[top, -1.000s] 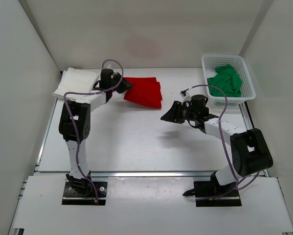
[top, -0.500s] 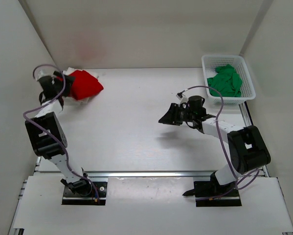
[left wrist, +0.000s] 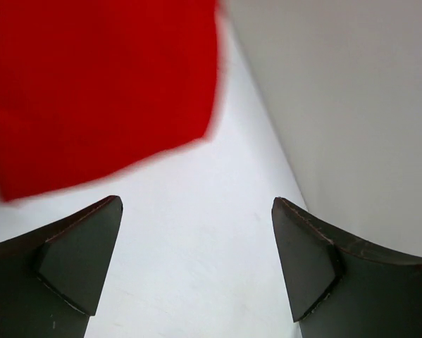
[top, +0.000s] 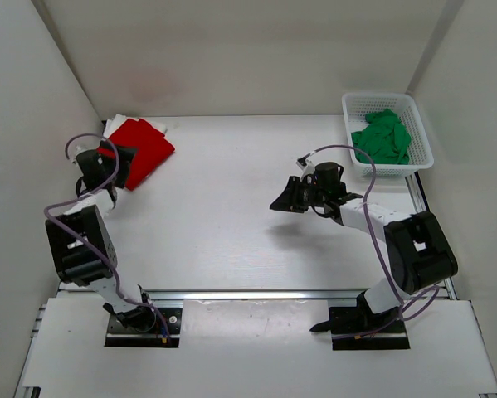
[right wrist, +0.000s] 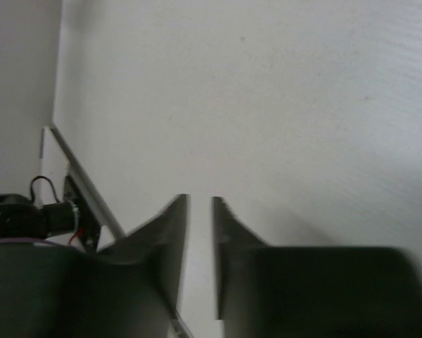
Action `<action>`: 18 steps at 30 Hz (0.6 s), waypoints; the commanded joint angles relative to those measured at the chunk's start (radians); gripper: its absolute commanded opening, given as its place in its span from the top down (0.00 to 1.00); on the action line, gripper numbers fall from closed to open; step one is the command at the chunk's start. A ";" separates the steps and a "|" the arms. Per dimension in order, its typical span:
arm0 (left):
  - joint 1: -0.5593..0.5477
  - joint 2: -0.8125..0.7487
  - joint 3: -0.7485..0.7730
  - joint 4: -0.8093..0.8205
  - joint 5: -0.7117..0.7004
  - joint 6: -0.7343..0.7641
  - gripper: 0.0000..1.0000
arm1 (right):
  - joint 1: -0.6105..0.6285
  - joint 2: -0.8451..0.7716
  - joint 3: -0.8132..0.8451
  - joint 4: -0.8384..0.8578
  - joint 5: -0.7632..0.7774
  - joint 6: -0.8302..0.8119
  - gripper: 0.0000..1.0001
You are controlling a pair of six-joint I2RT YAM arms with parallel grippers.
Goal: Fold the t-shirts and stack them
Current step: Grab crumpled tshirt from bin with the right arm
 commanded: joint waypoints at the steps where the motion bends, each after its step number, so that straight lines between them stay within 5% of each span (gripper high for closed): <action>1: -0.157 -0.110 -0.007 0.050 0.018 0.006 0.01 | -0.010 -0.039 0.079 -0.005 0.092 -0.015 0.92; 4: -0.327 -0.144 0.019 0.007 0.047 0.083 0.01 | -0.017 -0.044 0.169 -0.070 0.200 -0.047 1.00; 10: -0.891 -0.189 0.066 -0.160 -0.160 0.359 0.01 | -0.193 0.008 0.387 -0.258 0.494 -0.126 1.00; 13: -1.028 -0.185 0.009 -0.145 -0.141 0.405 0.02 | -0.324 0.082 0.528 -0.360 0.608 -0.162 0.98; 18: -1.088 -0.201 -0.199 0.040 0.030 0.295 0.01 | -0.499 0.292 0.737 -0.488 0.705 -0.225 0.90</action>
